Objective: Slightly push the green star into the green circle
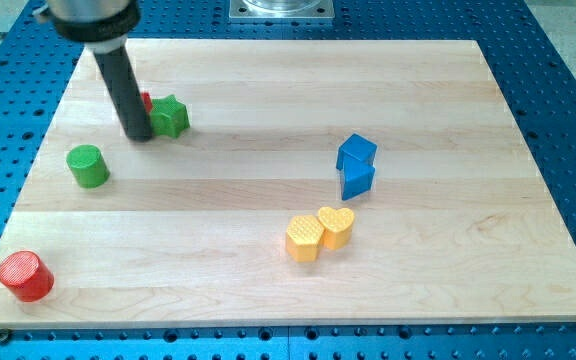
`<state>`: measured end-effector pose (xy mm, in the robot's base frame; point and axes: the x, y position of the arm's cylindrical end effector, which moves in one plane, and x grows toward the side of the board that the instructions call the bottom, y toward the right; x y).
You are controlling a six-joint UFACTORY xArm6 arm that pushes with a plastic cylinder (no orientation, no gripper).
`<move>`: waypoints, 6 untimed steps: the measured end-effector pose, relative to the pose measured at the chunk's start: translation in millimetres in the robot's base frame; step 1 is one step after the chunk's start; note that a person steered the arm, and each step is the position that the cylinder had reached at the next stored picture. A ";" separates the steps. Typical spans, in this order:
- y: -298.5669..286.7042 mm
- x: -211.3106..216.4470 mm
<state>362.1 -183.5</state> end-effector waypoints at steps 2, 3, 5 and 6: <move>-4.5 -95.6; 22.8 -94.2; 41.7 5.0; -15.3 6.5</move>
